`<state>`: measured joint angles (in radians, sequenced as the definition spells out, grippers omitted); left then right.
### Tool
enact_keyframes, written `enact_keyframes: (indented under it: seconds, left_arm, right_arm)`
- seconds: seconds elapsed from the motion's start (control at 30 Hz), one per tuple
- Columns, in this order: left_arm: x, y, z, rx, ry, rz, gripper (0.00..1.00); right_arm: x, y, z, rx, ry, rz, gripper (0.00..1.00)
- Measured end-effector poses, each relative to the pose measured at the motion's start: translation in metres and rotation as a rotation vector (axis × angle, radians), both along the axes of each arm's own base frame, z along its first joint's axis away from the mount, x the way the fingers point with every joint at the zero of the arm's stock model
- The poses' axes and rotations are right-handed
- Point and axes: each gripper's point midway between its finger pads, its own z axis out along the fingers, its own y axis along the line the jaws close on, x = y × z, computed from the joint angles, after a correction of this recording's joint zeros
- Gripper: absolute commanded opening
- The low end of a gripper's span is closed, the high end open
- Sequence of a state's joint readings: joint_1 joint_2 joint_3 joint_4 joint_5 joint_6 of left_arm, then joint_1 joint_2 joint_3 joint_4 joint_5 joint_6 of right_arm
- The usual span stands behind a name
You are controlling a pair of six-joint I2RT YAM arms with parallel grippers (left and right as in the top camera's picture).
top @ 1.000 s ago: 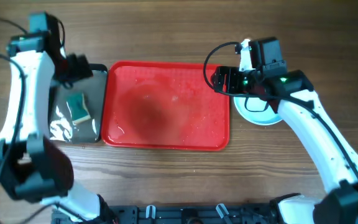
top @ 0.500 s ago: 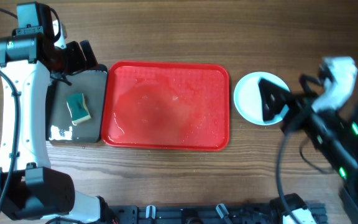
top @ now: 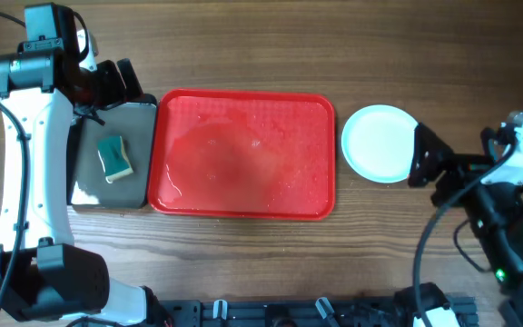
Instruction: Clean dirty plates on tray and stack at the side
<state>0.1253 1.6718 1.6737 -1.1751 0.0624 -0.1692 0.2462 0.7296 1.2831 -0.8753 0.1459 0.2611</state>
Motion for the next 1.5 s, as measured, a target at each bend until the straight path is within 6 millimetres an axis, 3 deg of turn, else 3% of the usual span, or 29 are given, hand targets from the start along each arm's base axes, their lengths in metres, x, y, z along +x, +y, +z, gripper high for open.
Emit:
enact_keyframes:
  seconds: [0.23, 0.6, 0.8, 0.93, 1.1, 1.5]
  left_arm:
    - [0.0, 0.0, 0.0, 0.0, 0.0, 0.0, 1.0]
    - [0.0, 0.0, 0.0, 0.0, 0.0, 0.0, 1.0]
    - [0.0, 0.0, 0.0, 0.0, 0.0, 0.0, 1.0]
    - [0.0, 0.0, 0.0, 0.0, 0.0, 0.0, 1.0]
    - [0.0, 0.0, 0.0, 0.0, 0.0, 0.0, 1.0]
    - [0.0, 0.0, 0.0, 0.0, 0.0, 0.0, 1.0]
  right_arm:
    - [0.023, -0.005, -0.039, -0.041, -0.183, 0.001, 1.0]
    - [0.009, 0.0, -0.13, -0.013, -0.467, 0.06, 1.0]
    - [0.009, 0.003, -0.17, -0.012, -0.468, 0.075, 1.0]
    - [0.011, 0.003, -0.182, -0.013, -0.449, 0.075, 1.0]
    - [0.014, 0.004, -0.215, -0.019, -0.324, 0.082, 1.0]
    - [0.014, 0.004, -0.219, 0.0, -0.31, 0.083, 0.99]
